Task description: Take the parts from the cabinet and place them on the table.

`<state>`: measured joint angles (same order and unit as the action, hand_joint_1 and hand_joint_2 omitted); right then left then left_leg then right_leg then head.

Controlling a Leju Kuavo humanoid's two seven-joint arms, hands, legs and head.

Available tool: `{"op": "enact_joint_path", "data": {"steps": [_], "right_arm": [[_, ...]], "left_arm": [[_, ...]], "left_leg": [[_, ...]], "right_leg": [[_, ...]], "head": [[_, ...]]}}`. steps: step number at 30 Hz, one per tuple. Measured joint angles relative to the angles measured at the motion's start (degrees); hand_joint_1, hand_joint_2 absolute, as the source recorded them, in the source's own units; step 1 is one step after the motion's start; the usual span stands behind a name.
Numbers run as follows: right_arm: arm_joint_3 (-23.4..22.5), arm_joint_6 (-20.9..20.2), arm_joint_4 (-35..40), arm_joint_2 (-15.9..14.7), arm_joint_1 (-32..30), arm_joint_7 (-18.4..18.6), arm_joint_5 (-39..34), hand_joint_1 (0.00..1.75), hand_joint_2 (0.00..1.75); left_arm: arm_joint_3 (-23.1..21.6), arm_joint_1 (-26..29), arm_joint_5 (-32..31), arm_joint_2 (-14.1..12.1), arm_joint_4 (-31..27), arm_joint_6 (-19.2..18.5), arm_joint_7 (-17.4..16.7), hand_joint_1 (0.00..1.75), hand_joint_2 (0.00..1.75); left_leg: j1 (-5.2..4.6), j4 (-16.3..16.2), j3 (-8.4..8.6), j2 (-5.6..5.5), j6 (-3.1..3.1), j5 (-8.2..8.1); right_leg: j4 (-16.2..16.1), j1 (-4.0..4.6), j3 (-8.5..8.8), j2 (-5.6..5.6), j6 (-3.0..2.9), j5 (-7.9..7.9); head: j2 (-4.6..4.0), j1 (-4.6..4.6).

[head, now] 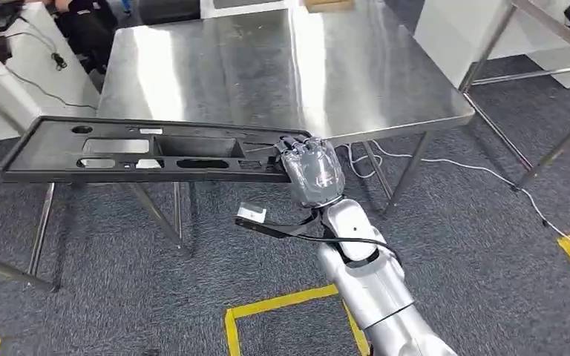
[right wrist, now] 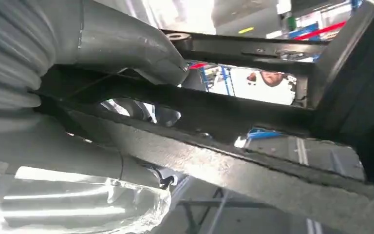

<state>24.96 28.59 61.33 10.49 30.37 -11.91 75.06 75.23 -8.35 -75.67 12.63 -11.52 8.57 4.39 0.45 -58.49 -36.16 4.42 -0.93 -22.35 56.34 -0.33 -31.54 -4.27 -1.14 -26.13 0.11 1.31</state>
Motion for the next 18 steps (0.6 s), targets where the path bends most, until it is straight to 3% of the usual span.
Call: {"op": "enact_joint_path", "data": {"steps": [1, 4, 5, 6, 7, 8, 10, 11, 12, 14, 15, 16, 18], "right_arm": [[0.0, 0.0, 0.0, 0.0, 0.2, 0.0, 0.0, 1.71, 1.75], [0.0, -0.1, 0.0, 0.0, 0.3, 0.1, 0.0, 1.71, 1.75], [0.0, -0.1, 0.1, 0.3, 0.4, 0.1, 0.0, 1.71, 1.75], [-0.1, -0.1, 0.1, 0.2, 0.5, 0.2, 0.0, 1.71, 1.75], [-0.2, -0.1, 0.1, 0.2, 0.7, 0.2, 0.0, 1.71, 1.75], [-0.3, -0.2, 0.1, -0.1, 0.7, 0.2, 0.0, 1.71, 1.75], [-0.9, -0.3, -0.1, -0.6, 0.5, 0.4, -0.2, 1.71, 1.75], [-1.2, -0.4, -0.3, -0.9, 0.5, 0.5, -0.2, 1.71, 1.75], [-1.5, -0.5, -0.5, -1.1, 0.6, 0.8, -0.1, 1.71, 1.75], [-2.3, -0.5, -0.8, -1.5, 1.0, 1.2, 0.0, 1.71, 1.75], [-2.7, -0.5, -1.0, -1.7, 1.3, 1.2, 0.0, 1.71, 1.75], [-2.9, -0.5, -1.2, -1.9, 1.6, 1.1, -0.1, 1.71, 1.75], [-3.4, -0.5, -1.3, -2.0, 1.7, 1.1, -0.1, 1.71, 1.75]], "left_arm": [[0.0, -0.1, 0.0, -0.1, 0.0, 0.1, 0.0, 0.00, 1.75], [0.0, -0.1, 0.0, -0.1, 0.0, 0.1, 0.1, 0.00, 1.75], [0.0, -0.1, 0.0, -0.1, 0.0, 0.1, 0.1, 0.00, 1.75], [0.0, 0.0, 0.0, 0.1, 0.0, 0.1, 0.1, 0.00, 1.75], [0.0, -0.1, 0.0, 0.2, 0.0, 0.1, 0.1, 0.00, 1.75], [0.0, -0.3, 0.0, 0.1, 0.0, 0.1, 0.1, 0.00, 1.75], [0.0, -0.4, -0.1, 0.2, 0.0, 0.1, 0.1, 0.00, 1.75], [0.0, -0.3, -0.1, 0.2, 0.0, 0.1, 0.1, 0.00, 1.75], [0.0, -0.2, -0.1, 0.2, 0.0, 0.1, 0.1, 0.00, 1.75], [0.0, -0.2, -0.1, 0.3, 0.0, 0.0, 0.1, 0.00, 1.75], [0.0, -0.2, -0.1, 0.3, 0.0, 0.0, 0.1, 0.00, 1.75], [0.0, -0.2, -0.2, 0.3, 0.0, 0.0, 0.1, 0.00, 1.75], [0.0, 0.0, -0.2, 0.3, 0.0, 0.0, 0.1, 0.00, 1.75]], "left_leg": [[-0.61, 0.0, 0.15, 0.46, -0.34, -0.50], [-0.93, 0.3, -0.22, -1.59, -0.99, -0.52], [-0.79, 1.2, 0.31, -2.41, -1.41, -0.20], [-0.13, 2.0, 1.12, -3.07, -1.70, 0.31], [-0.03, 2.3, 1.20, -3.58, -2.14, 0.60], [-0.02, 2.3, 1.11, -4.40, -2.21, 0.64], [0.00, 2.3, 0.98, -6.22, -2.21, 0.64], [0.00, 2.2, 0.98, -7.20, -2.20, 0.64], [0.02, 2.2, 1.02, -8.01, -2.19, 0.64], [0.16, 1.9, 1.02, -9.75, -1.97, 0.58], [0.18, 1.6, 0.85, -10.40, -1.69, 0.41], [-0.08, 1.0, 0.54, -10.99, -1.19, 0.14], [0.01, 1.0, 0.11, -11.73, -0.52, 0.23]], "right_leg": [[0.0, 0.72, -0.01, -0.60, 0.37, -0.19], [-0.4, 0.56, 0.34, -2.27, 0.90, -0.42], [-0.6, 1.00, 0.87, -2.77, 1.32, -0.65], [0.5, 0.68, 0.05, -0.14, 1.50, -1.35], [3.4, 0.67, -1.09, 2.16, 1.10, -2.78], [8.1, 0.39, -3.39, 3.39, 0.76, -4.65], [17.1, 0.05, -8.28, 4.07, 0.78, -7.61], [18.9, -0.09, -9.62, 4.10, 1.30, -7.63], [17.1, -0.27, -9.15, 4.11, 1.93, -6.45], [7.2, -0.84, -4.85, 4.61, 3.42, -1.75], [1.9, -1.29, -2.42, 6.45, 3.88, 0.25], [0.6, -1.31, -2.07, 8.20, 3.50, 0.74], [0.4, -1.11, -1.67, 7.09, 2.72, 1.02]], "head": [[0.00, -0.18], [0.00, 0.02], [0.00, 0.13], [0.00, -0.37], [0.00, -0.24], [0.00, -0.50], [0.00, -0.66], [0.00, -0.68], [0.00, -0.63], [0.00, -0.68], [0.00, -0.79], [0.00, -0.81], [0.00, -0.74]]}}
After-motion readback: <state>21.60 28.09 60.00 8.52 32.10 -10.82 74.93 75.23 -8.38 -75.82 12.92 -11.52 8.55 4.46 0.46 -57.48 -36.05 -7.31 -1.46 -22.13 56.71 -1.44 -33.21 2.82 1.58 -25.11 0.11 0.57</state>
